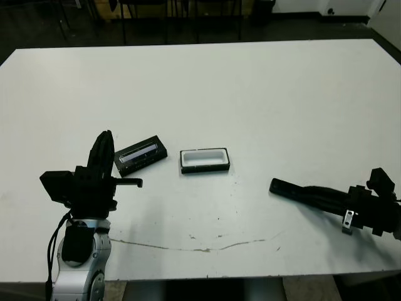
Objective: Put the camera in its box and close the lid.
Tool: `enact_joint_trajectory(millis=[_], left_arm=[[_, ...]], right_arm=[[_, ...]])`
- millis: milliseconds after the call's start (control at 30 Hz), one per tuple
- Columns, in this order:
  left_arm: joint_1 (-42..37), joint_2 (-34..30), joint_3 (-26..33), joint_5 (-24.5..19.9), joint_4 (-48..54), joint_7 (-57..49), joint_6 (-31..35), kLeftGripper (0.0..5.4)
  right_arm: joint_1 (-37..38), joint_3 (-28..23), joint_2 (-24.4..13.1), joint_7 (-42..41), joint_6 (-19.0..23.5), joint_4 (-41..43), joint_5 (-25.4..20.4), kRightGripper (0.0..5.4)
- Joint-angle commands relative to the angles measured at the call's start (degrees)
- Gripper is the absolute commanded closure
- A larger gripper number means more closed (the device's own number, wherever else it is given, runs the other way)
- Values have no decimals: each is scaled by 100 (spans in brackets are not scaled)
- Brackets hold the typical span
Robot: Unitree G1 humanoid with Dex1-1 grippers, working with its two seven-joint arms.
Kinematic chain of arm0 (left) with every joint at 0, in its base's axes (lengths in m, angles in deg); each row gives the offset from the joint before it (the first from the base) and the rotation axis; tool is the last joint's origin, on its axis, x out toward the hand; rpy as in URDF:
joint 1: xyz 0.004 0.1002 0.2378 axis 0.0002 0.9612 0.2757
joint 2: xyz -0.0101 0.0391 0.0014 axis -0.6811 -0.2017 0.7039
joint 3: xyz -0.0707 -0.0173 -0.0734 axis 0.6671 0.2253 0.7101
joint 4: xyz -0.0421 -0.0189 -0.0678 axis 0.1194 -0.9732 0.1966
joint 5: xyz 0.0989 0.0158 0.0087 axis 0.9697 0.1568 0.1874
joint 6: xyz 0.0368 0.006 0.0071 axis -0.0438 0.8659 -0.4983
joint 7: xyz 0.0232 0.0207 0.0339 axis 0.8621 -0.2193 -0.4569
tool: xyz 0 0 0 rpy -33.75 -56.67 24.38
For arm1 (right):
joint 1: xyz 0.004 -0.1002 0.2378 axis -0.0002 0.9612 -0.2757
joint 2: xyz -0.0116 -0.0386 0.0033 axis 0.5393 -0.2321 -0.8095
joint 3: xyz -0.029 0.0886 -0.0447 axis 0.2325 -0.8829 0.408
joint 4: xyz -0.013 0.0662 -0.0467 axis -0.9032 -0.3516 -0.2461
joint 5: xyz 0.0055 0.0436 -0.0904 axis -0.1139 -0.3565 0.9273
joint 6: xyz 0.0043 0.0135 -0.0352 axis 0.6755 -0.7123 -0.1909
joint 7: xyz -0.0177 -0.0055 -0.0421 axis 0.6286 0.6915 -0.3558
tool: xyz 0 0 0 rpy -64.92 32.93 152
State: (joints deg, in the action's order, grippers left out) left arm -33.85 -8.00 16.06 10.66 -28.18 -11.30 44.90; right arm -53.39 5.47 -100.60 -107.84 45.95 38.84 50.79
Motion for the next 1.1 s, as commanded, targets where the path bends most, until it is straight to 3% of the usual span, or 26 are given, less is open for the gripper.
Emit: enact_joint_trajectory(millis=[33,200,400,600,800,933,1000,1100], left_arm=[[3,-7,22,56,-24,-64,73,540],[-5,-33,20,78,-41,-57,47,540],[-22,6,28,-19,-53,-55,76,540],[-18,-42,25,60,-91,-38,8,540],[-10,-19,11,51,-88,-51,54,540],[-7,3,-10,38,-101,-51,40,540],[0,6,-24,60,-96,-60,38,540],[7,-1,-27,22,-114,-24,11,540]], right_arm=[[123,174,-297,136,351,210,347,539],[130,180,-313,108,648,376,168,539],[80,187,-273,17,414,256,162,539],[-86,-107,-292,-475,1027,163,-792,538],[-707,-461,-437,-1097,1118,-655,-1176,461],[-862,-720,-589,-1109,1829,-229,-1645,390],[-953,-683,-639,-1085,1994,-141,-1642,355],[-1131,-399,-551,-1193,1756,-287,-1337,301]])
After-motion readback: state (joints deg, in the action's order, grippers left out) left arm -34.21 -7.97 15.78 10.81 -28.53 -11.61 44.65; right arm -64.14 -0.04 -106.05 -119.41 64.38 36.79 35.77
